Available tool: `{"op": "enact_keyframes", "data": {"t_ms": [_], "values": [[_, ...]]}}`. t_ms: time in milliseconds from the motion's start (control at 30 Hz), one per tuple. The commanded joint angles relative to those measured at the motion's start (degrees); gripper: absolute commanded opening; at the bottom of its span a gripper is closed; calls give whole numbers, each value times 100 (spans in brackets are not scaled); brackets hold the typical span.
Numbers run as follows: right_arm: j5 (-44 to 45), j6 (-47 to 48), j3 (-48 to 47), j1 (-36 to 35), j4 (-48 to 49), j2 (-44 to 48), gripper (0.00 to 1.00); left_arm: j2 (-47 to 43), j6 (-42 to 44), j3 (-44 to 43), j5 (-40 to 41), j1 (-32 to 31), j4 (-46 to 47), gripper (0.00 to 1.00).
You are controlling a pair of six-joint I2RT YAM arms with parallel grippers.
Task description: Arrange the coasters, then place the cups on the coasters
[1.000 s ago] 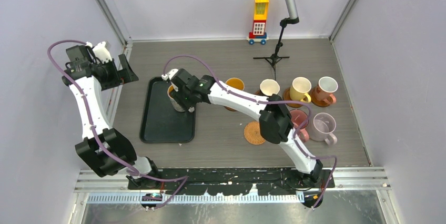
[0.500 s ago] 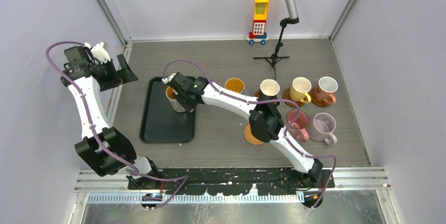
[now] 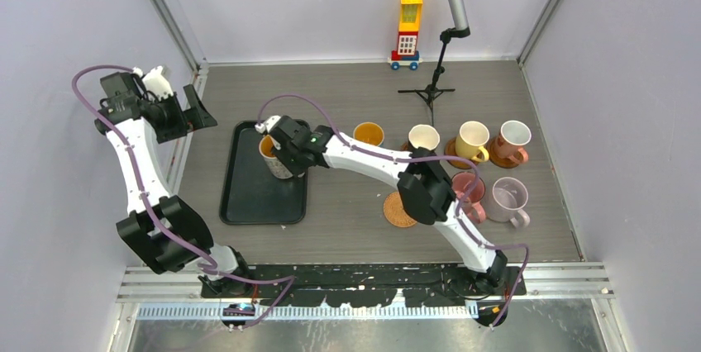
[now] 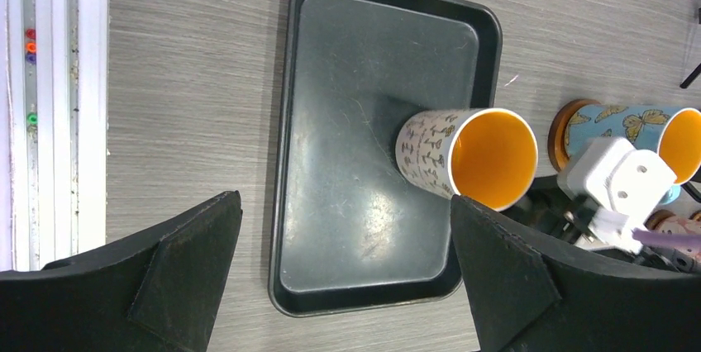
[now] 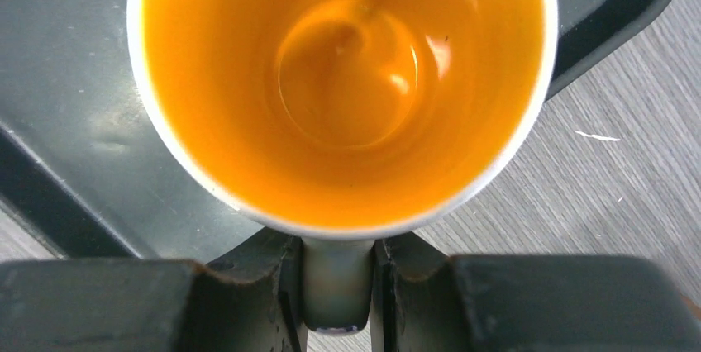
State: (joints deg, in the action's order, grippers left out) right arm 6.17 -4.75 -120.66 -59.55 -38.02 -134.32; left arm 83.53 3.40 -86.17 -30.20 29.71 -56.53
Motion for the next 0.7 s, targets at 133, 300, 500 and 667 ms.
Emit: {"op": "enact_keyframes", "data": {"t_ms": [133,300,500,667], "values": [[-300,347,1044,3,2569,1692,0,65,-1,-461,-212,51,69,100],[-444,263,1970,94,3181,2439,0,106,12,-569,-267,48,64,100],[-533,325,3419,170,3554,3761,0,134,-14,-631,-462,51,46,100],[8,6,4845,189,3311,5160,0,149,-16,-717,-520,34,1,100]]}}
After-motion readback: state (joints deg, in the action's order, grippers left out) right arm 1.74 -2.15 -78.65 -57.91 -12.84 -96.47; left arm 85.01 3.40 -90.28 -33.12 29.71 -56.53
